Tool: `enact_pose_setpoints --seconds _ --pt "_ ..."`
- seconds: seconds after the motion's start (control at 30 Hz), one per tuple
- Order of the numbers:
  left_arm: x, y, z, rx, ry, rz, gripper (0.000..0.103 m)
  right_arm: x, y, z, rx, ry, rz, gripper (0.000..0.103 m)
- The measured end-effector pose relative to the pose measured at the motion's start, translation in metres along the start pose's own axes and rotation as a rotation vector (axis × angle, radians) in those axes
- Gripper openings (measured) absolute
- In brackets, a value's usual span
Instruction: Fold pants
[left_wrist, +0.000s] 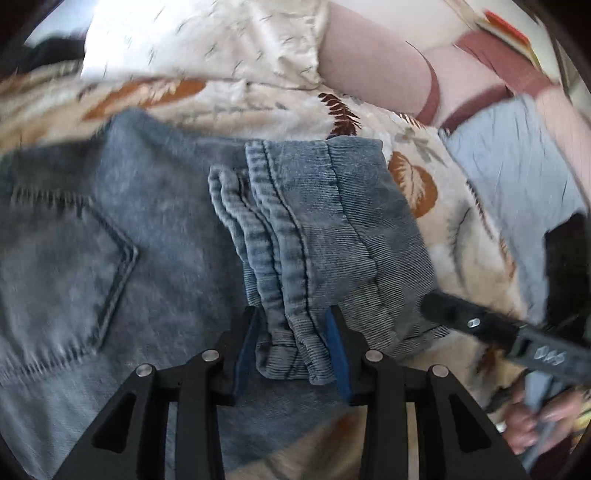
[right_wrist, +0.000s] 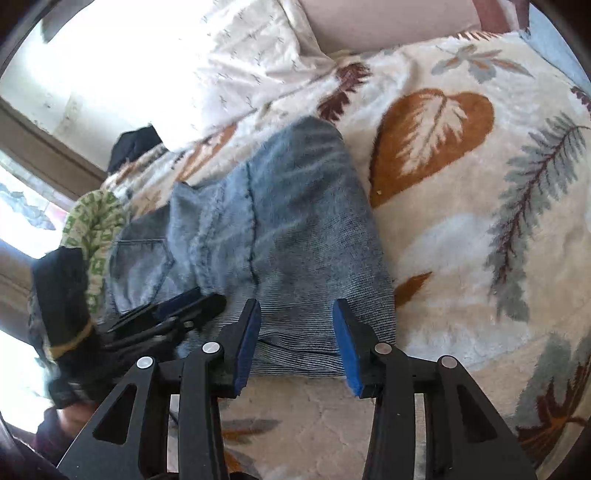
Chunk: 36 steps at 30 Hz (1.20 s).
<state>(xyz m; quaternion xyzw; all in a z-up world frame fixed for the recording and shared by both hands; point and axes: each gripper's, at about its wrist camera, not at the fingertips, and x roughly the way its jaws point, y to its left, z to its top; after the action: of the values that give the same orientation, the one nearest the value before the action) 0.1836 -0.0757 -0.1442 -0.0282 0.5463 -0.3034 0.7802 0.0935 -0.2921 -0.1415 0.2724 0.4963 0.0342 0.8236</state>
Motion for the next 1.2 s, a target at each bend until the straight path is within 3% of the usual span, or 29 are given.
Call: enact_pose_setpoints --seconds 0.13,0.33,0.47,0.57,0.7,0.93,1.07,1.2 --pt "-0.001 0.003 -0.003 -0.068 0.014 -0.02 0.038 -0.001 -0.003 0.003 0.031 -0.018 0.026 0.04" --pt "0.002 0.002 -0.011 -0.227 0.104 -0.195 0.03 -0.002 -0.002 0.007 0.046 -0.041 0.033 0.04" --pt "0.0 -0.002 -0.016 -0.195 0.062 -0.102 0.03 -0.004 -0.004 0.008 0.053 -0.054 0.044 0.04" --pt "0.004 0.006 -0.018 -0.243 0.055 -0.106 0.03 0.007 -0.007 0.006 0.08 -0.001 0.062 0.04" --pt "-0.012 -0.005 -0.007 -0.177 -0.002 -0.034 0.028 0.008 0.0 0.005 0.055 0.001 0.051 0.04" --pt "-0.026 0.02 0.02 -0.278 -0.082 -0.01 0.029 0.016 -0.008 0.003 0.108 0.039 0.071 0.043" --pt "0.009 0.016 0.025 -0.235 -0.022 0.056 0.029 0.02 0.002 0.003 0.062 0.033 0.045 0.051" --pt "0.008 0.007 0.021 -0.171 -0.06 0.118 0.029 0.021 0.003 0.002 0.051 0.031 0.042 0.051"
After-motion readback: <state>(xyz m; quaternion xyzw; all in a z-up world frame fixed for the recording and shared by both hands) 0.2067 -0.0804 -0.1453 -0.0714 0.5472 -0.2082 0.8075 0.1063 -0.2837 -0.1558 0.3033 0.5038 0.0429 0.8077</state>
